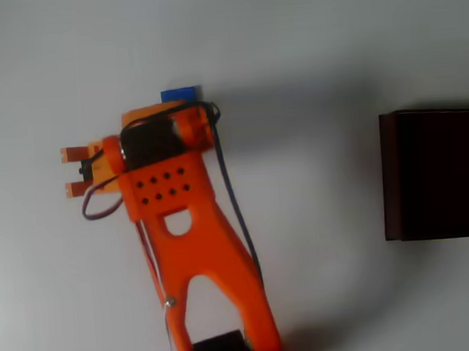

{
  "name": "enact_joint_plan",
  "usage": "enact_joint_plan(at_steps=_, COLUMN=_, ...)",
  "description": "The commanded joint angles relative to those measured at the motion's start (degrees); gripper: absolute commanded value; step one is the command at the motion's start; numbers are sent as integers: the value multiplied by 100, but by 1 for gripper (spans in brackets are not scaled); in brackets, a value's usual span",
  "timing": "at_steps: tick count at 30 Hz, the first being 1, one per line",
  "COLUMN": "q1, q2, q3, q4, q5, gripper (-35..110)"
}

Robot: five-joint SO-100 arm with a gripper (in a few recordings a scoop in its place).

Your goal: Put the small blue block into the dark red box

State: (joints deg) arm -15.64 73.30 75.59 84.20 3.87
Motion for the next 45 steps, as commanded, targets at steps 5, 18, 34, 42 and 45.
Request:
enact_joint_plan(at_steps=5, q1=-53, q2=-791, q3=-1573, q4=554, q5=26, gripper=24)
enact_joint_plan(at_steps=18, q1=35, q2=-2786, q3=-4500, q4=1564, q5=79, gripper=24)
enact_joint_plan(at_steps=34, q1=378, q2=-3814, q3=-6161, q4=2074, q5=-18, gripper=24)
enact_joint_plan(at_steps=42, q1=580, q2=-4131, q3=-6179, q4=2074, q5=-105, gripper=24)
enact_joint_plan(at_steps=45, q1=563, q2=-4280, q3=-6302, q4=2074, q5=-105, gripper=24)
